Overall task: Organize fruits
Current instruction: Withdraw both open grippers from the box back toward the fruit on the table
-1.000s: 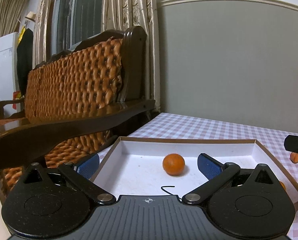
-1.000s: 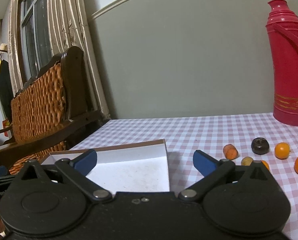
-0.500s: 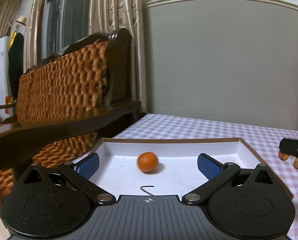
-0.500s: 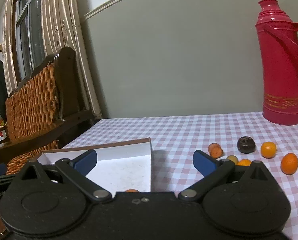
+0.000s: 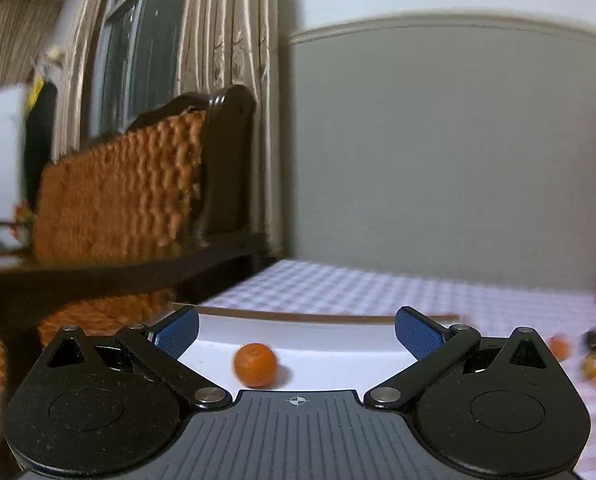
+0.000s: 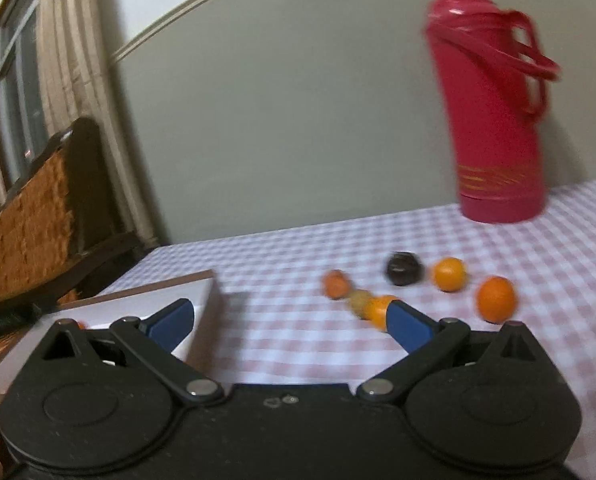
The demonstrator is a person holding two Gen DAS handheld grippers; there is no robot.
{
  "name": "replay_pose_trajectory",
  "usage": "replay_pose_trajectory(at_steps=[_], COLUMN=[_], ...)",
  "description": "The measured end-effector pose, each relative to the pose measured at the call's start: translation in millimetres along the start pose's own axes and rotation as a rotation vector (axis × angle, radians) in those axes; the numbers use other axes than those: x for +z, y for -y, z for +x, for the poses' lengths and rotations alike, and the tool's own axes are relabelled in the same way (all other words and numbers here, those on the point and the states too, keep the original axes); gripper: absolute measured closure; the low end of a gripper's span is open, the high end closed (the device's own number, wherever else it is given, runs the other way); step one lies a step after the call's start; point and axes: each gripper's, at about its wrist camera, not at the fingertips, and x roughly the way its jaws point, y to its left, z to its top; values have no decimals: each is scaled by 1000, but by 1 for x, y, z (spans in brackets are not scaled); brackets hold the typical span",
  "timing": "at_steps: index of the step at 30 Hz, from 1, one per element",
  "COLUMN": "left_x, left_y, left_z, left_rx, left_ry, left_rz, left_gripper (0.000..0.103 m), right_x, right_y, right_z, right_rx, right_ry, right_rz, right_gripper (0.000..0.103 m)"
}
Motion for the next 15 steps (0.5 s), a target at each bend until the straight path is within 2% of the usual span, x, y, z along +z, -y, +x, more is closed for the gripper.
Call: replay_pose_trajectory(at_steps=[2,3,5,7,12,15], left_x=[-2,-1,2,3,9,13], left_y=[7,12,17,20,18,17], left_z=[10,16,24,26,18,0], left_rx=[-10,13,-15,-8,-60,-106], left_ry=[15,2,-50,-73,-119,-99], left_rz=[24,24,0,-8,-49,-72], left_gripper=[0,0,0,0,0,0], right_x=[-4,-6,2,9,15,17], right_y=[13,17,28,29,35,38], right_z=[6,10,17,17,11,1], right_rx=[-23,-46,-13,-17,-6,-2], right_ry=[-17,-34,-73,-75,-80,-94], right_rz=[14,10,80,46,10,38], right_gripper=[6,6,6,6,6,6])
